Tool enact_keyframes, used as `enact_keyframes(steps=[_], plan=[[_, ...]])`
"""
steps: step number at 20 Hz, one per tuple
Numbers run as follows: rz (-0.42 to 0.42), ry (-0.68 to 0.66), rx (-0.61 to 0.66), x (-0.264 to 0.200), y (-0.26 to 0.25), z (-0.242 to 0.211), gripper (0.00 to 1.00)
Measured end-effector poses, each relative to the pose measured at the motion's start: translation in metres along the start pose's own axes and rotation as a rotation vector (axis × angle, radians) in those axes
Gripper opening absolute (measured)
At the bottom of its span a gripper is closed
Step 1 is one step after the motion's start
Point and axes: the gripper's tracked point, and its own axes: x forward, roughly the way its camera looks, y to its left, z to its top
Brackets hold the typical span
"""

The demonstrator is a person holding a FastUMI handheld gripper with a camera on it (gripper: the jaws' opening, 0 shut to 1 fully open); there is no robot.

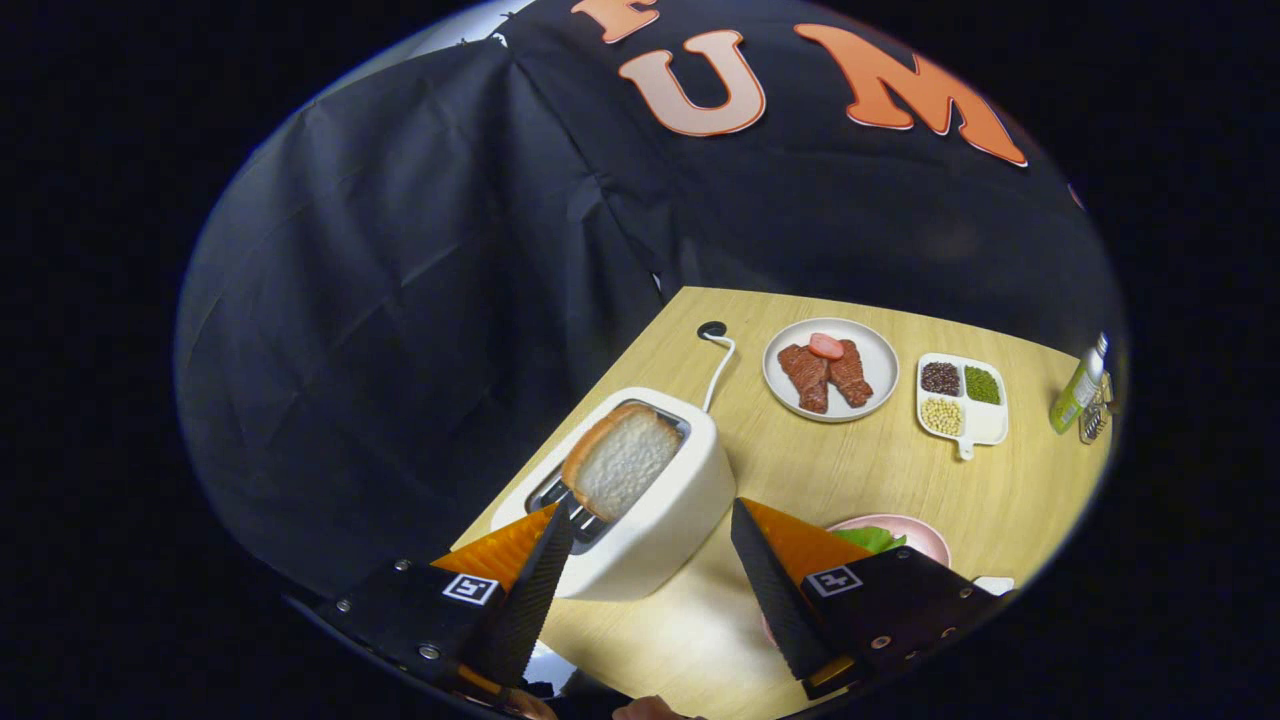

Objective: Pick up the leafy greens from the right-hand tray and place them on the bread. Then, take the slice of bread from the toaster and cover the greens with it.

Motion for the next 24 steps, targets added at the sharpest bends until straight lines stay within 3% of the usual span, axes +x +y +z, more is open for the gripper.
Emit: enact_keyframes(steps=[7,17,21,23,24], plan=[[0.000,0.058,-0.008,0.027,0.034,0.017,0.96],[-0.102,0.188,0.001,0.071,0.028,0.012,0.92],[-0.131,0.240,0.019,0.087,0.027,0.006,0.83],[-0.139,0.254,0.021,0.092,0.026,0.003,0.74],[-0.142,0.261,0.025,0.093,0.024,0.001,0.65]])
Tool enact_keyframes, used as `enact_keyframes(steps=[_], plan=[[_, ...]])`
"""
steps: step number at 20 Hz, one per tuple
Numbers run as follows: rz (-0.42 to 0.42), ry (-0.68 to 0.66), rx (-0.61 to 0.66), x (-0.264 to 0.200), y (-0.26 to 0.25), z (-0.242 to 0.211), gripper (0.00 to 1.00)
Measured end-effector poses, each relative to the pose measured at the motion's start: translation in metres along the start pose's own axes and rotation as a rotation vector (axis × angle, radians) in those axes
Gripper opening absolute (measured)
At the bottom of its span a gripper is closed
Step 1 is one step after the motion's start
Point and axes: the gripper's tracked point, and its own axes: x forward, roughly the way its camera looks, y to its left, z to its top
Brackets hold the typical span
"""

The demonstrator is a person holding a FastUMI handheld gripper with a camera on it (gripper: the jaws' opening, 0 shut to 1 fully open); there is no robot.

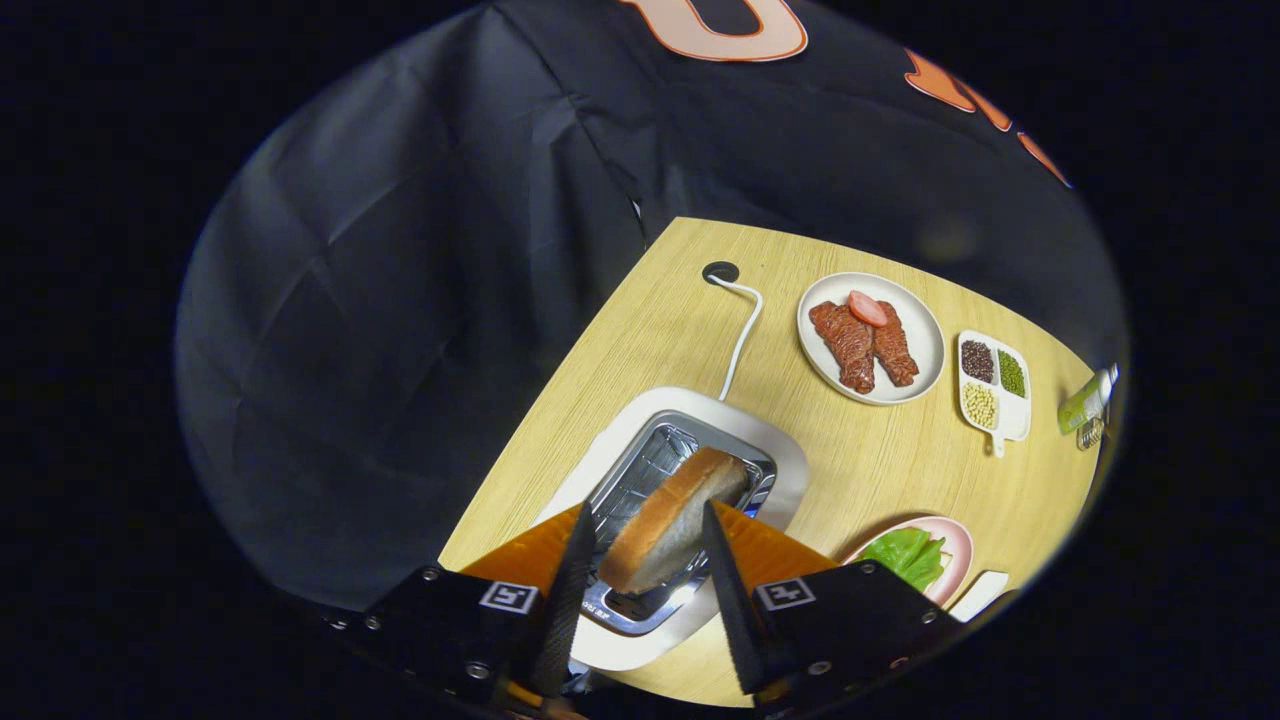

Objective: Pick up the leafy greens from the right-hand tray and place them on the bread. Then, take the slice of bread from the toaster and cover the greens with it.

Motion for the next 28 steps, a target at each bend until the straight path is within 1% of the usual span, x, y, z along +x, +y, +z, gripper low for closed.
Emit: enact_keyframes(steps=[1,2,3,4,5,6,8,11,18,20,24,28], plan=[[0.012,0.009,0.010,0.000,0.001,-0.002,0.57],[0.020,0.011,0.013,0.000,0.001,-0.002,0.47],[0.026,0.013,0.010,-0.003,-0.001,-0.001,0.43],[0.025,0.012,0.008,-0.004,-0.004,-0.003,0.35],[0.021,0.003,0.014,-0.007,-0.007,-0.002,0.31],[0.022,0.000,0.015,-0.009,-0.009,-0.003,0.22],[0.030,-0.001,0.014,-0.013,-0.013,-0.005,0.15],[0.052,-0.014,0.021,-0.022,-0.015,-0.005,0.11],[0.127,-0.108,0.048,-0.056,-0.018,0.002,0.11],[0.161,-0.127,0.065,-0.068,-0.021,0.002,0.11],[0.233,-0.192,0.114,-0.098,-0.035,0.004,0.11],[0.284,-0.260,0.159,-0.125,-0.059,-0.002,0.11]])
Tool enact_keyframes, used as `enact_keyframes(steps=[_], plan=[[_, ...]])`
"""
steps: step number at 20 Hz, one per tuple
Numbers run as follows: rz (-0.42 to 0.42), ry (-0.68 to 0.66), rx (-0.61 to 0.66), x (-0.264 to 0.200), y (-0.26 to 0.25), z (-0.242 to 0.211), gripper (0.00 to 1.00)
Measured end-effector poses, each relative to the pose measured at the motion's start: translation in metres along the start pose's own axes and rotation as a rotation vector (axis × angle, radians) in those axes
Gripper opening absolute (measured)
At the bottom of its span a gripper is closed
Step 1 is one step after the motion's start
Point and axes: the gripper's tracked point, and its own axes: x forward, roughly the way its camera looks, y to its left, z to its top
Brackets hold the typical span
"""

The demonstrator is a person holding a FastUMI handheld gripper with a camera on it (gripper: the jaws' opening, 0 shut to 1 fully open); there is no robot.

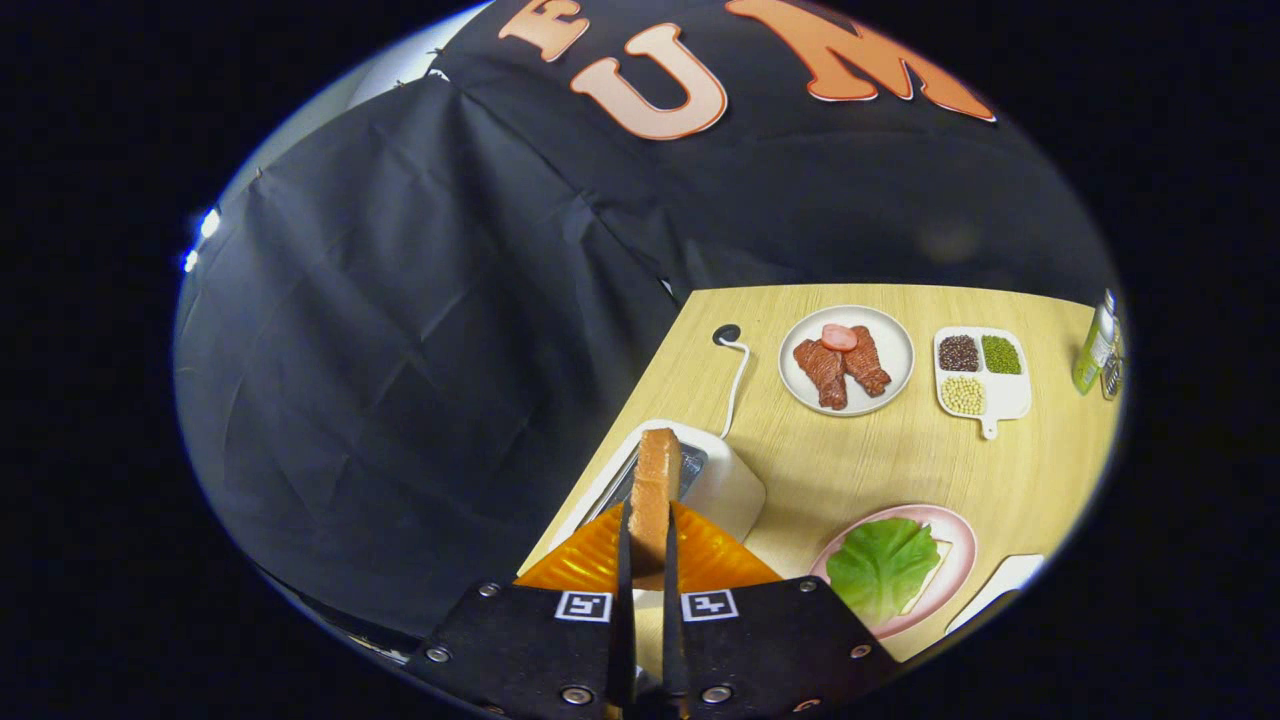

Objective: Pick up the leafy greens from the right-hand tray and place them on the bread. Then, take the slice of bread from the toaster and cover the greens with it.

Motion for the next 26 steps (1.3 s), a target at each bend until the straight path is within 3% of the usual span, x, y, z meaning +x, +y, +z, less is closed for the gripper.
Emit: enact_keyframes(steps=[10,26], plan=[[0.022,-0.103,0.057,-0.057,-0.069,-0.022,0.11],[0.063,-0.120,0.131,-0.082,-0.132,-0.067,0.11]])
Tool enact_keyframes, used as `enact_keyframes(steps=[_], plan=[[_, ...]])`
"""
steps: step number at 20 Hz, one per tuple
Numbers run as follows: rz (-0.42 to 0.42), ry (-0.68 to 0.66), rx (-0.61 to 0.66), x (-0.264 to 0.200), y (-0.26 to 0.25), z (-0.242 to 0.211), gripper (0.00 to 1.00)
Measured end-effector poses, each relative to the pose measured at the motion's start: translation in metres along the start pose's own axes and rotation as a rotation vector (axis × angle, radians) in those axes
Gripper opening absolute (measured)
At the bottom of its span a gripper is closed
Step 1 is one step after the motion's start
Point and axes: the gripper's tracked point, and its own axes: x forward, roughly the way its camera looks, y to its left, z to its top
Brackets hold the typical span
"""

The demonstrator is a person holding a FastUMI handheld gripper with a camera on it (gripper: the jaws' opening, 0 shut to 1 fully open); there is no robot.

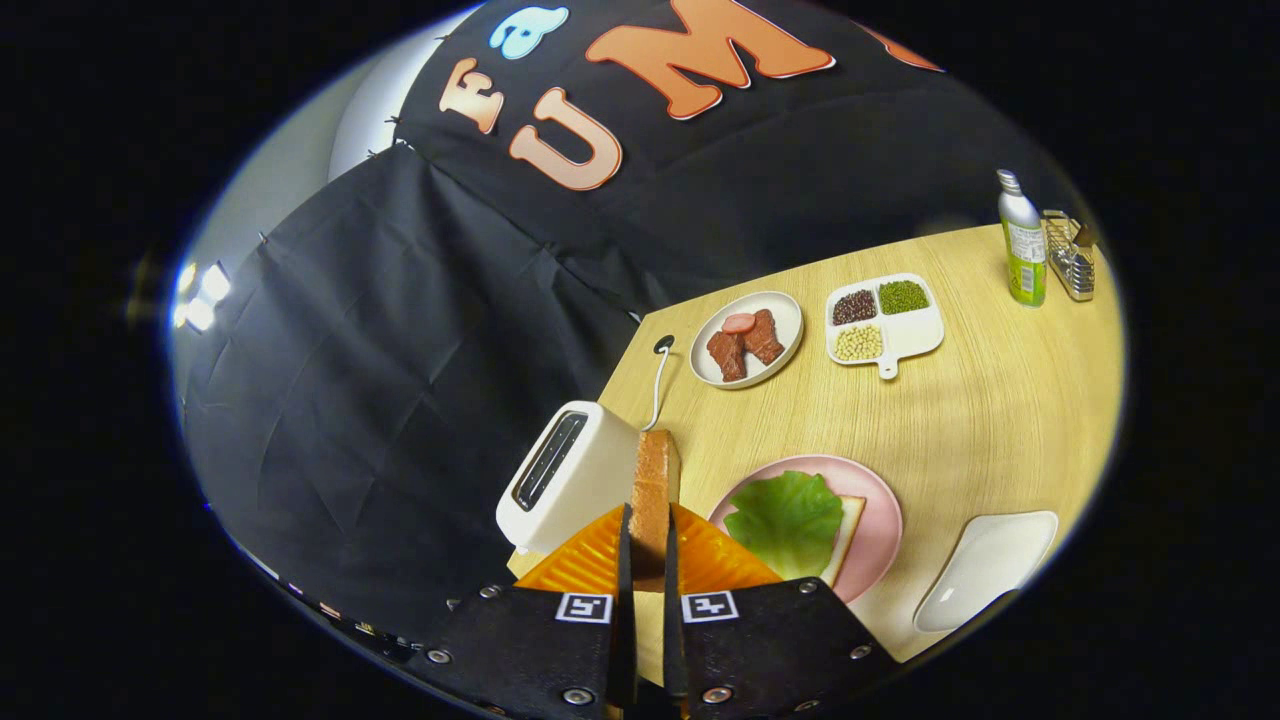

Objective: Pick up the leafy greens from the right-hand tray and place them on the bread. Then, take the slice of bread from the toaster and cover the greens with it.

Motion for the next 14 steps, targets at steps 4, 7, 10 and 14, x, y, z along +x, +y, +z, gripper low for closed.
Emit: enact_keyframes(steps=[4,7,10,14], plan=[[0.010,0.002,0.023,-0.002,-0.015,-0.012,0.11],[0.021,0.007,0.060,-0.001,-0.026,-0.021,0.11],[0.033,0.019,0.100,0.005,-0.039,-0.032,0.11],[0.033,0.037,0.165,0.021,-0.061,-0.050,0.11]])
